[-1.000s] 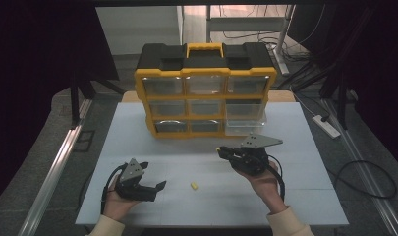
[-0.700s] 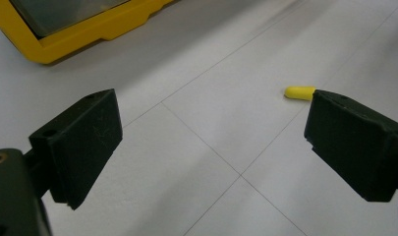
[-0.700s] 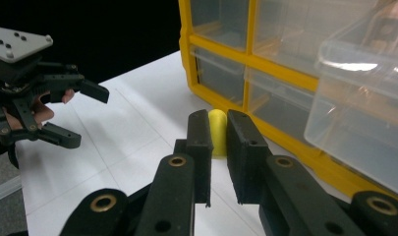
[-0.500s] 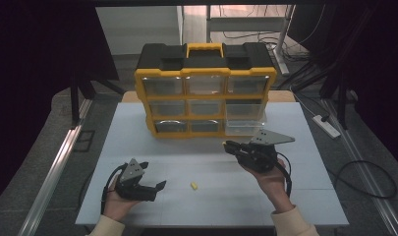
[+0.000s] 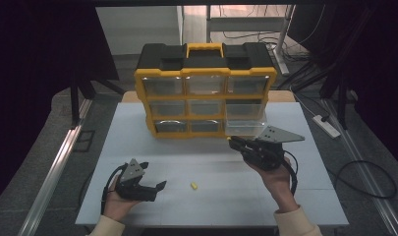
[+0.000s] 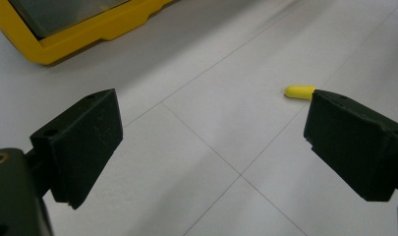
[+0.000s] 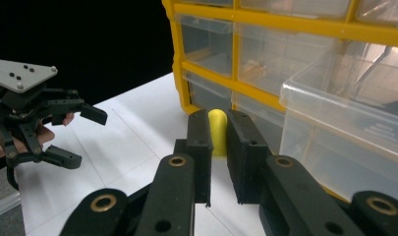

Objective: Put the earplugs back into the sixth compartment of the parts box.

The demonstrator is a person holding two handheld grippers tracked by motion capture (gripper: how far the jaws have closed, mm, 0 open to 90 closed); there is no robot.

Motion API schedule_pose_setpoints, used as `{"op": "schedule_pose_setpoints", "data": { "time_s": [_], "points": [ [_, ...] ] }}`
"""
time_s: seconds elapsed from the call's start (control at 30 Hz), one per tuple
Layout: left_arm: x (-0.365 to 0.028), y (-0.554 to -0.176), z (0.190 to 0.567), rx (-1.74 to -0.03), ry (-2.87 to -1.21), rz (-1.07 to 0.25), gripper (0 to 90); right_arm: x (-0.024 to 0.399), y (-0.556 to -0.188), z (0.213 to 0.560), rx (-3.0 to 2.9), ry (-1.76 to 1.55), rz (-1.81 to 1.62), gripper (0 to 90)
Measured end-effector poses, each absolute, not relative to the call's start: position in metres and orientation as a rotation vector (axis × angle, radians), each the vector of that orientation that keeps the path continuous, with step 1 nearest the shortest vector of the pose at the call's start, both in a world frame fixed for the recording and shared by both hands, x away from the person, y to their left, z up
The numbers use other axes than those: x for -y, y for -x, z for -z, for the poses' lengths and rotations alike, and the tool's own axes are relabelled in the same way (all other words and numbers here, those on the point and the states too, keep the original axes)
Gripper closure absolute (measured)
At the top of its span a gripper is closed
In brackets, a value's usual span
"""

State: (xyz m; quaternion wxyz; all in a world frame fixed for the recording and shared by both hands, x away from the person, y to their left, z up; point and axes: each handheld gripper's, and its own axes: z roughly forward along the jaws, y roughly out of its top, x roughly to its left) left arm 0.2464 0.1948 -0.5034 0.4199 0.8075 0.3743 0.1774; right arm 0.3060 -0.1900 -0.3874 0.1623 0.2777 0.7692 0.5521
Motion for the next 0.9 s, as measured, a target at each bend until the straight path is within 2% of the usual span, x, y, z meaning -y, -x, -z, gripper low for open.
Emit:
{"op": "schedule_pose_setpoints", "data": {
  "time_s": [0.53,0.9],
  "points": [
    [-0.195,-0.247,0.502,-0.937,-2.019,-0.443,7.5,0.204,-0.319,0.365,-2.116,-0.849,-1.574,80.3],
    [-0.194,-0.248,0.503,-0.931,-2.027,-0.444,7.6,0.219,-0.353,0.352,-2.061,-0.9,-1.487,80.3]
  ]
}}
